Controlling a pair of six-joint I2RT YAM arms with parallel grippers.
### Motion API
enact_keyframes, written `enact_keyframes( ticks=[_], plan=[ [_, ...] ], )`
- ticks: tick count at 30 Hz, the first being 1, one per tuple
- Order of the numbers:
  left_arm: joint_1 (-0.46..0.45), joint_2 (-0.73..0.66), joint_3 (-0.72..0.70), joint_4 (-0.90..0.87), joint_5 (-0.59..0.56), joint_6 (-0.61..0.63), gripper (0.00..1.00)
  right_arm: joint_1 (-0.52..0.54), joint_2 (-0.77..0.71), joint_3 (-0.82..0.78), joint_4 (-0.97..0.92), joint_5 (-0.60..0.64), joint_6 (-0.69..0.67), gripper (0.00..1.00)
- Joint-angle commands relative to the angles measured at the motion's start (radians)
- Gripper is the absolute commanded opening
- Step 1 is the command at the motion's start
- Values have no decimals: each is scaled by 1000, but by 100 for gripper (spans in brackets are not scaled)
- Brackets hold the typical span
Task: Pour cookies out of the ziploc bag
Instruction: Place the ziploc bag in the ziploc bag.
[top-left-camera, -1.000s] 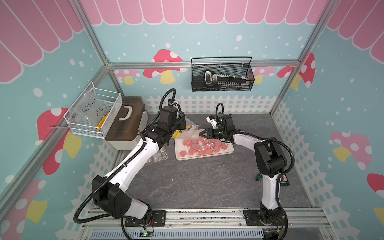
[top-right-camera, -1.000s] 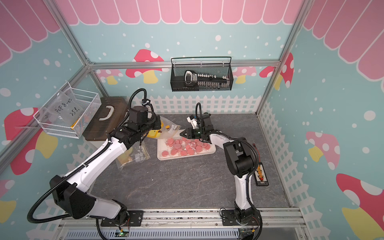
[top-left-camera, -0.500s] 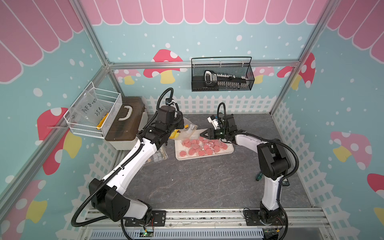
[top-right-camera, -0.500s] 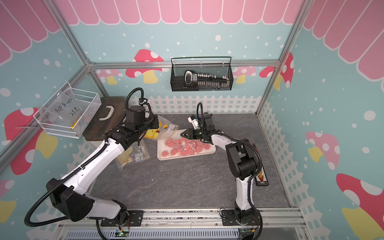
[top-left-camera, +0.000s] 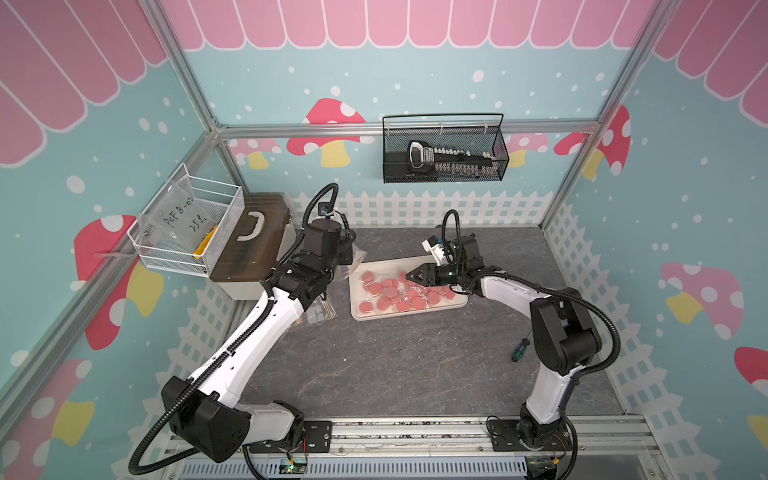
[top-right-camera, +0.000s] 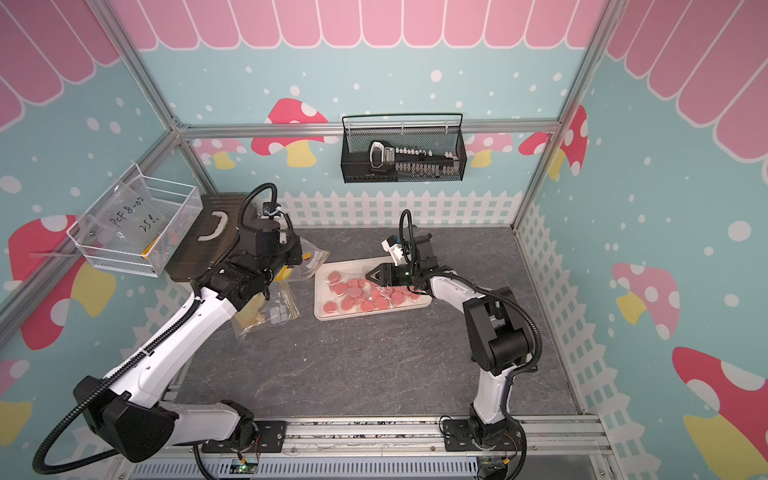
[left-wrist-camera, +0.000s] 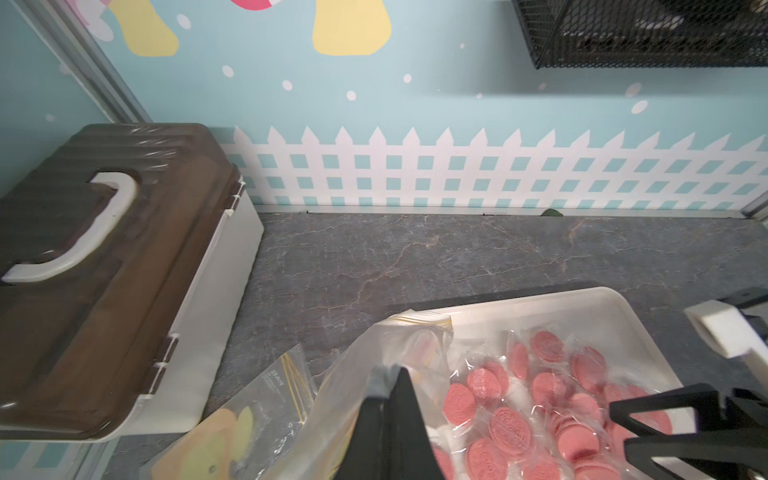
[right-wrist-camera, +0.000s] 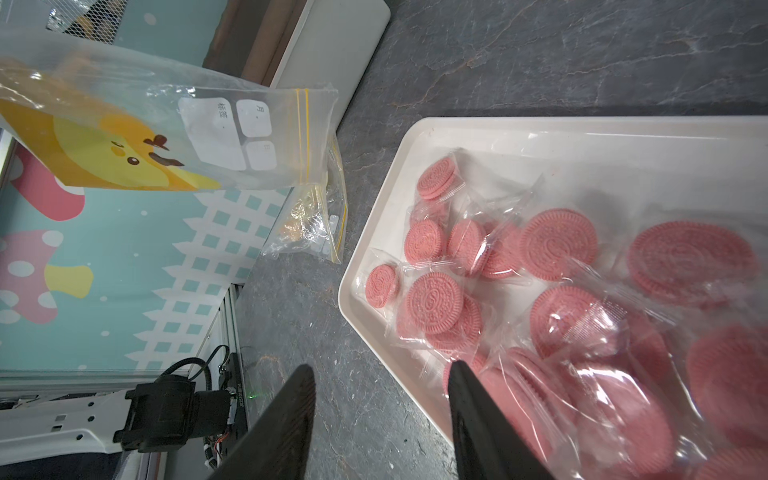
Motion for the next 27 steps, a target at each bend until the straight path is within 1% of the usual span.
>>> enact_keyframes(
  ticks=[1,5,8,10,15,21,26,27],
  plan=[
    [34,-36,-19,-21,-76,77,0,-5,-43,-26,-24,13,-32,52],
    [57,-53,-29,-21,-113,137,0,-5,-77,-71,-29,22,-36,52],
    [83,-69,-51,-10,-126,157,0,-9,-110,-105,-37,41,-44,52],
    [103,-77,-71,4,-121,169,0,-13,-129,-115,-50,42,-54,52],
    [121,-79,-125,45,-171,228,0,-30,-167,-130,-73,44,-65,53],
    [131,-96,-214,120,-161,257,0,-46,-183,-128,-88,34,-72,53],
    [141,-130,-293,172,-116,277,0,-53,-195,-133,-88,28,-75,53],
    [144,-137,-308,178,-104,278,2,-53,-196,-133,-88,28,-77,53]
  ],
)
